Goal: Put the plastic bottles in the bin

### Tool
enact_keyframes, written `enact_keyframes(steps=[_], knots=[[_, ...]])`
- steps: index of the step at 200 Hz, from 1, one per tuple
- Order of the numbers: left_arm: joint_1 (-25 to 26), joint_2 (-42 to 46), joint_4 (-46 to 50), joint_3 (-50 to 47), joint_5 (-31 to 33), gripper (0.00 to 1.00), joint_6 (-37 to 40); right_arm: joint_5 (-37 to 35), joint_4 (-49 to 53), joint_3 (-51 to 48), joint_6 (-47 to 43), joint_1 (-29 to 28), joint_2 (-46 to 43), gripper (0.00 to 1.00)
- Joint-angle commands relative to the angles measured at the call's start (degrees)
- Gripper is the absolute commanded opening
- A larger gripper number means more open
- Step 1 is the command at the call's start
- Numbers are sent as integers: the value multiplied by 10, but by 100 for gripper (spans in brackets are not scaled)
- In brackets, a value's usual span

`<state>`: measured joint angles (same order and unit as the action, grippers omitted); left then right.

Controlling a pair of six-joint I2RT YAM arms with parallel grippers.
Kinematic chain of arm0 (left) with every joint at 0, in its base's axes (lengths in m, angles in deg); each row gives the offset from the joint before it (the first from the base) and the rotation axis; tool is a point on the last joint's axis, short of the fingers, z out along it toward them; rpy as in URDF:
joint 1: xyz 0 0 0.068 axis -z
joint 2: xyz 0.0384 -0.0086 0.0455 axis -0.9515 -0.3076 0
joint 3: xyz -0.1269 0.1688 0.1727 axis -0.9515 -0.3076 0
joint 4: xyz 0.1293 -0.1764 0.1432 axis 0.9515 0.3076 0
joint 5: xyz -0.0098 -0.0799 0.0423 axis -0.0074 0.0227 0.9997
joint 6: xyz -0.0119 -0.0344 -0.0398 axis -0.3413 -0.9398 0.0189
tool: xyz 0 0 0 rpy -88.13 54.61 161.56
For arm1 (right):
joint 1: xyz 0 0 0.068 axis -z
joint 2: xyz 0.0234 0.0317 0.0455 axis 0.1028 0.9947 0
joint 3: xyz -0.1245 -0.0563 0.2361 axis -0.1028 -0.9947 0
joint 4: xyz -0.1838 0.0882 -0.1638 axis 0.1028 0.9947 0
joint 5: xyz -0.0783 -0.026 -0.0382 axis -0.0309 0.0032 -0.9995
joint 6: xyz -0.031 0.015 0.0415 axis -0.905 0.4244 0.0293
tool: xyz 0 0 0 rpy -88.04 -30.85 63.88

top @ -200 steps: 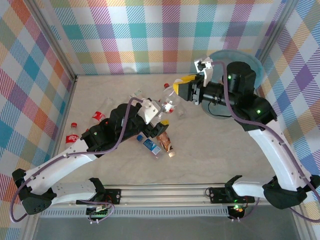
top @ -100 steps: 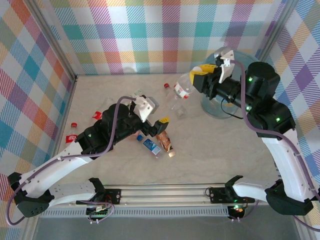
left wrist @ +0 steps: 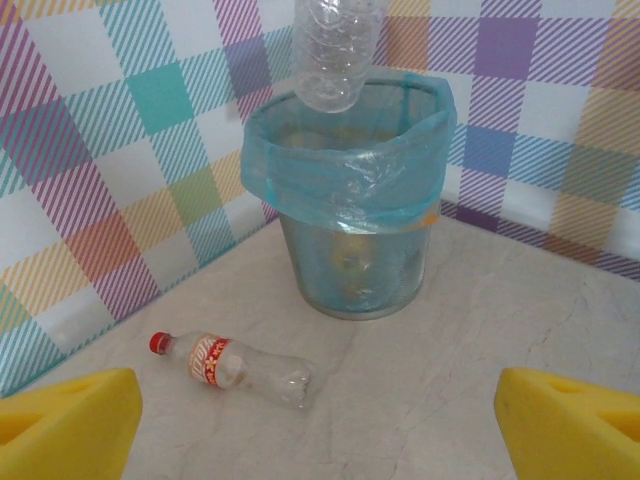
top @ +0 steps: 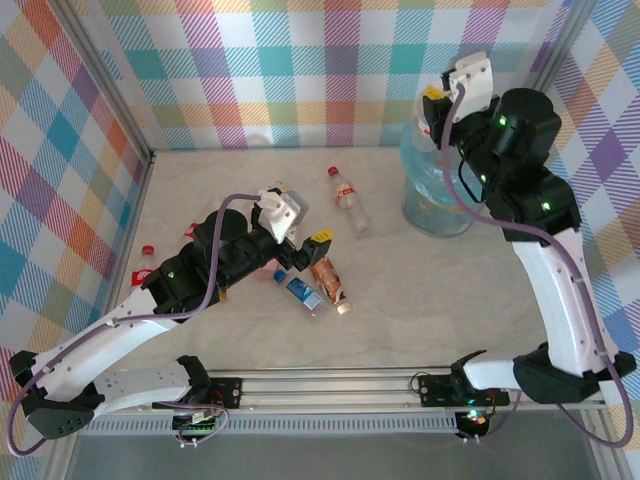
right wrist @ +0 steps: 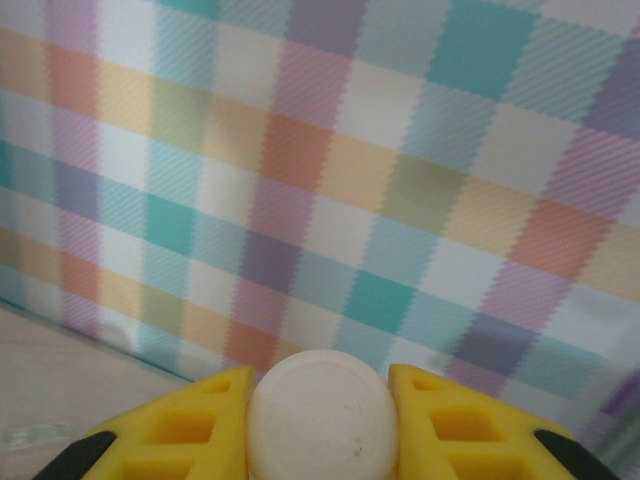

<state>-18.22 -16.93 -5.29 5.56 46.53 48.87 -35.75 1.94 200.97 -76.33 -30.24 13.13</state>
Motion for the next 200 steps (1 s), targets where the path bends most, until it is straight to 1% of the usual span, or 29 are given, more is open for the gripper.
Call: enact_keyframes(steps=[1,58,99,110,137,172,200], knots=[[6,15,-18,-11,13,91,-9,-38,-19,17,-35,28,27,0],[6,16,-11,-18,21,91,-5,-98,30,8,-18,88,89,0],[6,2,-14,-19,19,91,-5,-99,51,-35,22,111,93,1],[6,-4,-15,-19,19,91,-7,-93,48,-56,32,114,87,3],[6,-19,-9,-20,13,91,-14,-52,31,-116,66,130,65,4],[6,-32,-5,-22,5,91,-30,-36,29,-157,94,148,65,7],[6,-37,-5,-22,5,90,-38,-12,16,-186,110,168,66,13]])
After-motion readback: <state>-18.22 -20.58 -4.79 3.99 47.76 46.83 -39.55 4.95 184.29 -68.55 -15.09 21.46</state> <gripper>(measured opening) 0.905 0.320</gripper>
